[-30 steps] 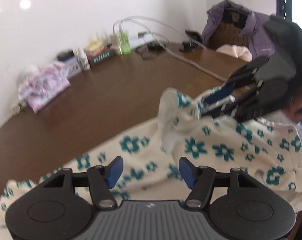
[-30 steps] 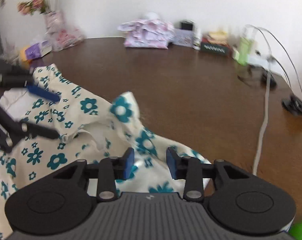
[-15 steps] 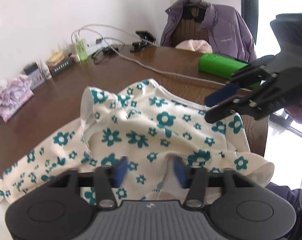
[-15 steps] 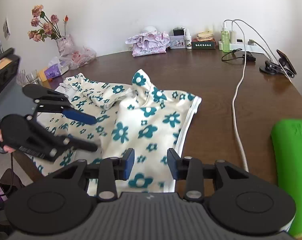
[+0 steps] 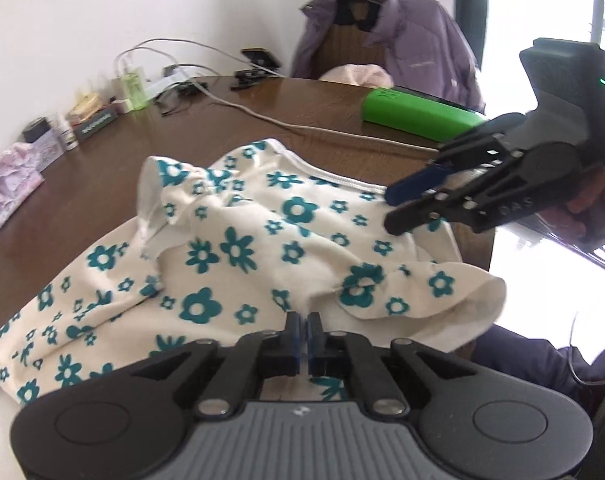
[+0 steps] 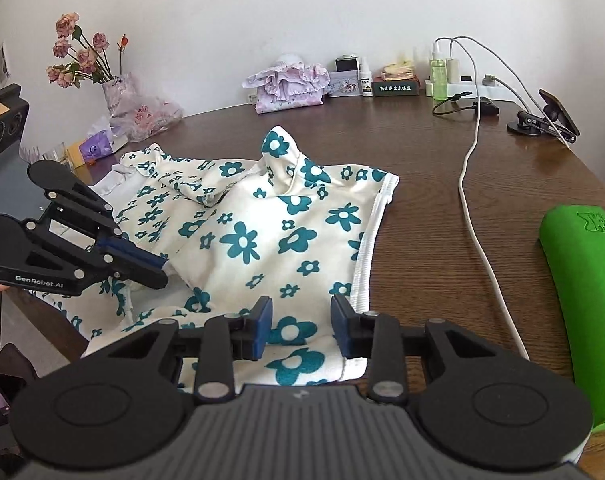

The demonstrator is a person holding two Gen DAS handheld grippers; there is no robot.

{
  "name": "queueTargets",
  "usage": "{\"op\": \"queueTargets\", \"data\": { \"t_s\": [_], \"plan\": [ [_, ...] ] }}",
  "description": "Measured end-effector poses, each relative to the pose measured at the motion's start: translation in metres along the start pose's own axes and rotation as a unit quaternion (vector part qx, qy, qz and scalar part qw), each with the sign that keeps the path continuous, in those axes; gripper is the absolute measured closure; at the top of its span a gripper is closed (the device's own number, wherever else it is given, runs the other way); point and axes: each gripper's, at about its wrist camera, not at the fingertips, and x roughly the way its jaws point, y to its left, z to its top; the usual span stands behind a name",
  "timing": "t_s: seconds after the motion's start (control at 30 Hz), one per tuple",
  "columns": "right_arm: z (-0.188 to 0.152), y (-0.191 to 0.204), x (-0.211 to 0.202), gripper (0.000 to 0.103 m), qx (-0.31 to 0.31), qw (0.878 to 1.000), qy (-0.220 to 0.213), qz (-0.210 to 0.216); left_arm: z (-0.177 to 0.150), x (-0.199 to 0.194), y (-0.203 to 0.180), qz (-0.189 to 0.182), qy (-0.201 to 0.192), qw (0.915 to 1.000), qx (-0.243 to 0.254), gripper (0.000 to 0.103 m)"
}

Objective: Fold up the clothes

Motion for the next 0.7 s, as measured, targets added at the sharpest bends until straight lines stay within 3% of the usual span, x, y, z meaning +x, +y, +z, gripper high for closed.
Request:
{"op": "queueTargets", "data": {
  "t_s": [0.1, 0.17, 0.23, 0.37, 0.47, 0.6, 0.7],
  "plan": [
    [0.003, 0.002, 0.000, 0.070, 0.000, 1.000, 0.006, -0.006, 0.005, -0.002, -0.005, -0.032, -0.010, 0.9994, 0.007, 0.078],
    [0.005, 0.004, -0.002, 0.069, 0.004, 1.000, 0.006, -0.008, 0.009, -0.006, -0.005, -0.042, -0.028, 0.9987, -0.005, 0.052],
    [0.007, 0.006, -0.007, 0.069, 0.005, 1.000, 0.001, 0.021, 0.012, -0.007, 0.002, -0.045, -0.045, 0.9975, -0.032, 0.046],
    [0.003, 0.018, -0.012, 0.070, 0.022, 0.996, -0.006, 0.091, 0.019, -0.004, 0.024, -0.028, -0.061, 0.9909, -0.117, 0.046],
    [-0.005, 0.038, 0.006, 0.081, 0.001, 0.996, 0.013, 0.093, 0.030, 0.008, 0.040, -0.006, -0.059, 0.9793, -0.193, 0.043],
    [-0.008, 0.058, 0.009, 0.080, -0.029, 0.996, 0.000, 0.082, 0.045, 0.028, 0.037, 0.038, -0.039, 0.9740, -0.220, 0.042],
    [-0.009, 0.051, 0.000, 0.080, -0.017, 0.997, -0.013, 0.070, 0.046, 0.041, 0.030, 0.075, -0.017, 0.9742, -0.212, 0.053]
  ]
}}
